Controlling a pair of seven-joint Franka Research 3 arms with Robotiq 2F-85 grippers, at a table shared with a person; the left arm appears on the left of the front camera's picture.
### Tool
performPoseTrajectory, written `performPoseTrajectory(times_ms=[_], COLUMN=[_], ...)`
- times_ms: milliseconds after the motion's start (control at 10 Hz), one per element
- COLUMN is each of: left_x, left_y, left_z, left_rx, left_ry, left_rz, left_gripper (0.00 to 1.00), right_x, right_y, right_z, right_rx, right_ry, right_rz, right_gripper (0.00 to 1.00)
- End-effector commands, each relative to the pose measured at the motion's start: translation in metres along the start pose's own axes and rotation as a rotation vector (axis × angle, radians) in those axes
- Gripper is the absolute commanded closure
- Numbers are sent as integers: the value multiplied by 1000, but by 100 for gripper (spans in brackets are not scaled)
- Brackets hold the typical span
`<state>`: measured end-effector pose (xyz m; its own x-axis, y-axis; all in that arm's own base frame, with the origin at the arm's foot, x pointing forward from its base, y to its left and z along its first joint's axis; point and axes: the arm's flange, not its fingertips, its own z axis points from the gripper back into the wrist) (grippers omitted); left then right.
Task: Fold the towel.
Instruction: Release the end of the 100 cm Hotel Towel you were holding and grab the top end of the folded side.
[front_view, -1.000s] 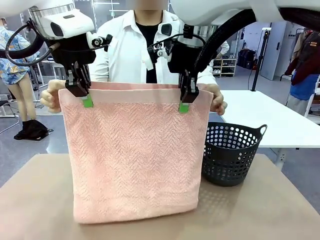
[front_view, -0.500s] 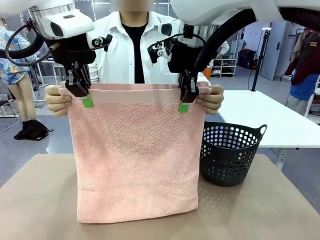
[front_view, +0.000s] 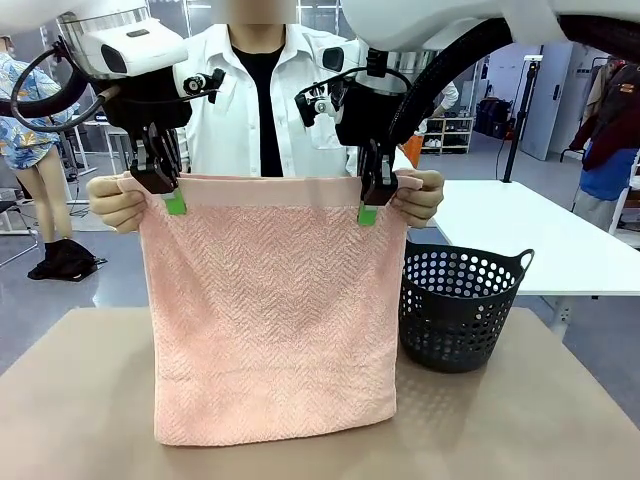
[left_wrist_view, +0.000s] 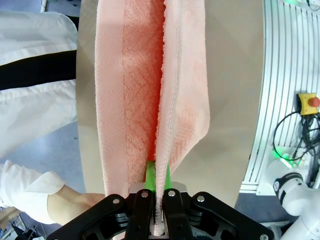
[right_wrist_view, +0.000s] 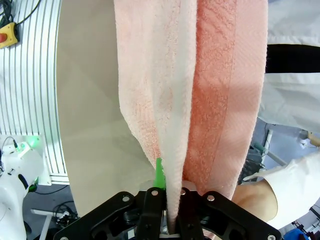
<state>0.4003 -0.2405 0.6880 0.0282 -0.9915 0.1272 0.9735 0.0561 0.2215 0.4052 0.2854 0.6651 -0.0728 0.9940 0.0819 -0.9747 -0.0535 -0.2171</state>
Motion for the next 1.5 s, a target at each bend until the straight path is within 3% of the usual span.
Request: performPoseTrajectory(times_ms=[0, 100, 200, 300, 400, 500, 600, 700, 800, 900, 1000, 1100, 1200, 1300, 1400], left_x=[0, 0, 0, -1, -4, -6, -4, -5, -4, -9, -9, -11, -10, -9, -8], left_y=[0, 0, 0, -1, -2, -3, -5, -8, -10, -12, -12, -11, -11, -11, -8], left_z=[1, 1, 0, 3, 7, 12, 16, 23, 29, 41, 49, 54, 58, 60, 59], left_rx=[1, 1, 0, 18, 27, 43, 50, 79, 116, 159, 182, 199, 222, 244, 241], left_ry=[0, 0, 0, -5, -10, -18, -25, -32, -32, -49, -62, -75, -93, -88, -90], left_rz=[-1, -1, 0, -4, 1, 2, 4, 6, 18, 35, 42, 49, 47, 28, 21], left_gripper=[100, 100, 60, 60, 23, 59, 0, 22, 0, 18, 0, 0, 0, 13, 13], right_x=[0, 0, 0, 0, 0, 0, -1, -1, -2, -3, -4, -6, -7, -8, -7], right_y=[0, 0, 0, 2, 4, 6, 7, 9, 11, 15, 16, 16, 17, 17, 15], right_z=[0, 0, 0, 1, 4, 8, 11, 17, 23, 35, 45, 51, 55, 57, 56], right_rx=[-5, -5, 0, -2, -13, -27, -37, -58, -86, -140, -172, -197, -217, -240, -249], right_ry=[7, 7, 0, -7, -10, -15, -14, -21, -27, -43, -66, -79, -93, -93, -104], right_rz=[9, 9, 0, 0, -1, 1, 2, 4, 5, 6, 7, 2, 8, 18, 25], right_gripper=[100, 100, 65, 62, 30, 27, 0, 0, 0, 22, 9, 0, 0, 0, 0])
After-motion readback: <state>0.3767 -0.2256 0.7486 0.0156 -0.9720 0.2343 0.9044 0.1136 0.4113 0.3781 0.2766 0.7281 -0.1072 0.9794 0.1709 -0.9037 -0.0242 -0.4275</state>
